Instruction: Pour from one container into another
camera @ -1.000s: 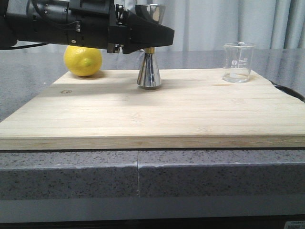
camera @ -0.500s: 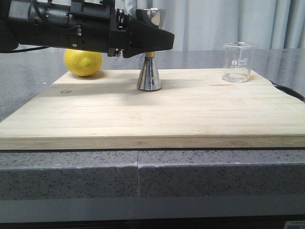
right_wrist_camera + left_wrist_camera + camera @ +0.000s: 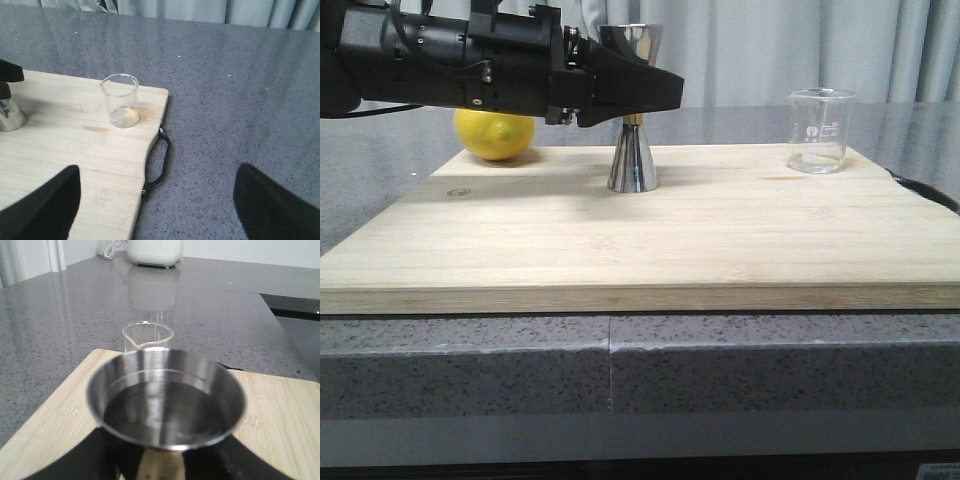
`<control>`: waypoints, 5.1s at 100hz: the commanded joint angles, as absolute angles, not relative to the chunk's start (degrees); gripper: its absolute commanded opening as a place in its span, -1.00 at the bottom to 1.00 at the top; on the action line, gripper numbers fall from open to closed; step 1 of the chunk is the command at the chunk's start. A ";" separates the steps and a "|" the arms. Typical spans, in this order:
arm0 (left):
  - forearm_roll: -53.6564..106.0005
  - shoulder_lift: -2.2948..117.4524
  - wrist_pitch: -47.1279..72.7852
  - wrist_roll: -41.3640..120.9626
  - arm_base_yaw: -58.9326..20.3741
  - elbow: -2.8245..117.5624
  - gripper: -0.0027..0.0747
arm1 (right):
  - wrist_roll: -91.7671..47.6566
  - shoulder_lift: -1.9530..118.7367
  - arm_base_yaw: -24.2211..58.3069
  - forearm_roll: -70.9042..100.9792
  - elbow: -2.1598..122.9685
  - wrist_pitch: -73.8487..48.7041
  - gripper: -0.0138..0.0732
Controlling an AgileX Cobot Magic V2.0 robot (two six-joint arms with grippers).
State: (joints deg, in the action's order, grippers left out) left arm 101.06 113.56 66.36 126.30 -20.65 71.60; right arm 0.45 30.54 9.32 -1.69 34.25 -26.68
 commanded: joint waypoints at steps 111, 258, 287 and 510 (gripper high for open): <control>71.99 93.82 48.15 92.99 -20.49 73.39 0.77 | 0.00 30.66 9.33 -1.91 35.83 -22.61 0.62; -9.91 23.24 65.72 -11.83 -20.49 52.34 0.52 | 0.98 30.69 9.33 -2.11 48.84 -52.18 0.61; -10.40 23.13 60.42 -11.83 -20.49 49.95 -0.33 | 0.98 30.69 9.33 -2.01 48.84 -51.36 -0.47; 0.37 -1.58 1.84 3.19 -2.85 -1.49 -0.99 | 0.98 30.69 9.33 -2.01 48.84 -51.24 -0.84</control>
State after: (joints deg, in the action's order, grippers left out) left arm 0.00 -0.35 6.79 3.04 -2.46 -0.31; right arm 0.92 30.45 9.32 -1.37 46.89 -54.58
